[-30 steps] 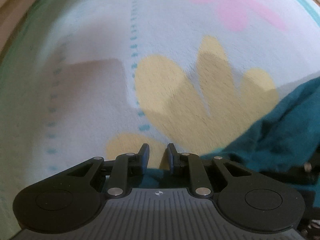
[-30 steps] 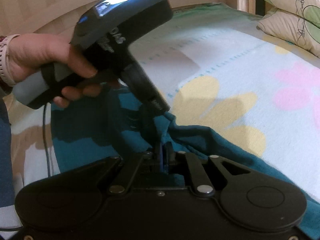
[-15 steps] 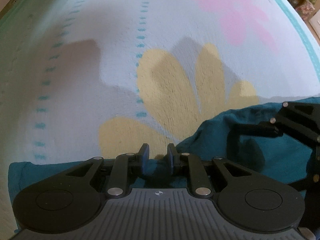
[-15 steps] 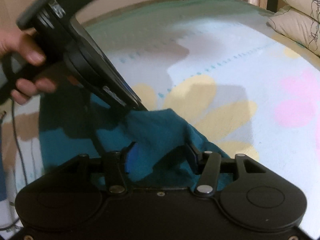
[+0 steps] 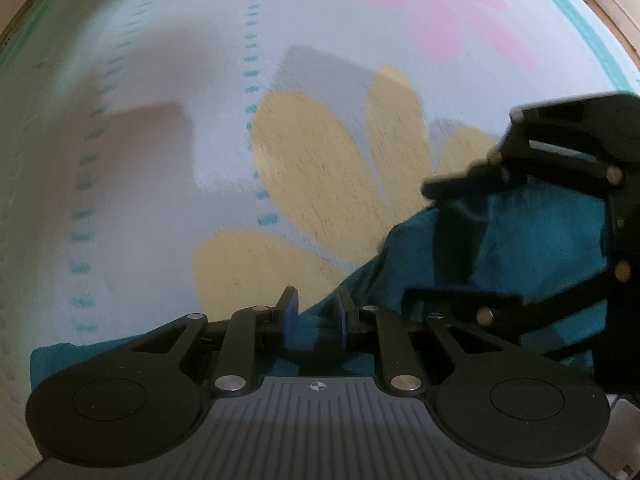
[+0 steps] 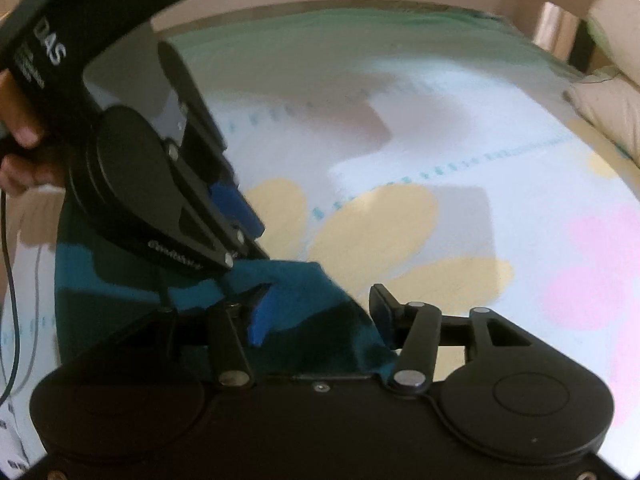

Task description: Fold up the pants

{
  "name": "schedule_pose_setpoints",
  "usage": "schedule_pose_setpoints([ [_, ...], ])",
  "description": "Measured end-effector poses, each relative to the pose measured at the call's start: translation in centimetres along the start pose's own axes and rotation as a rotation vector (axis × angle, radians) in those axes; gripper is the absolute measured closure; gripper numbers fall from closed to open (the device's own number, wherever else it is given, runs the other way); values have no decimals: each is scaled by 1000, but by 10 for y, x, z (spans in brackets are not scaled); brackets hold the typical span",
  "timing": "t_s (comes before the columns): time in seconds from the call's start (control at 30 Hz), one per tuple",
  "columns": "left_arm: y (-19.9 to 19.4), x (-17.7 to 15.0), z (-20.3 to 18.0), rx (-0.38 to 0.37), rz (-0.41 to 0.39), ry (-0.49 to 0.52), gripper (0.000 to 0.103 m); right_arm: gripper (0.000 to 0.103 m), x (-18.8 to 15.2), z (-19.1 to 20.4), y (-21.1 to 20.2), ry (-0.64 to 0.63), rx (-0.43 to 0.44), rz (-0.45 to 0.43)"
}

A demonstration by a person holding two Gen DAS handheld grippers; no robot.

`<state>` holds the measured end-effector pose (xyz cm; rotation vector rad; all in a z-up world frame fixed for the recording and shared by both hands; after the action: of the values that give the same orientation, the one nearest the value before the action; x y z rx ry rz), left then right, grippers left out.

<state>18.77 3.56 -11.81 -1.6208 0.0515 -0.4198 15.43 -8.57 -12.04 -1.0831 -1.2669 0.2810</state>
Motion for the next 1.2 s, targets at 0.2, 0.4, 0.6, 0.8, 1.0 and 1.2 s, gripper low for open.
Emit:
schedule_pose_setpoints([
  [0.2, -4, 12, 17, -21, -27, -110, 84, 65, -11, 20, -10, 3, 25, -11],
  [0.4, 0, 24, 18, -17, -83, -173, 84, 64, -16, 38, -10, 8, -23, -20],
  [0.6, 9, 23, 0, 5, -73, -94, 84, 61, -19, 55, -27, 31, -103, -74],
  [0.8, 17, 22, -1, 12, -42, -83, 84, 61, -20, 59, -26, 56, -96, -61],
  [1.0, 18, 21, 1, -5, -28, -100, 84, 61, -22, 62, -28, 92, -153, -93],
  [1.2, 21, 21, 0, -8, -27, -96, 84, 61, -21, 65, -29, 92, -153, -93],
])
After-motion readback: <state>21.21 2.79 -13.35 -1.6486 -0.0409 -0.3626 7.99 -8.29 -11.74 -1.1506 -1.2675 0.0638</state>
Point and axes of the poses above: each gripper's, at about its wrist camera, not at the fingertips, and y roughly the way its jaws point, z to its left, x to its top, the point moved 2 cm from there along y, roughly the way its jaws point, and after that the axes turned 12 degrees about -y, right-handed, at the moved point
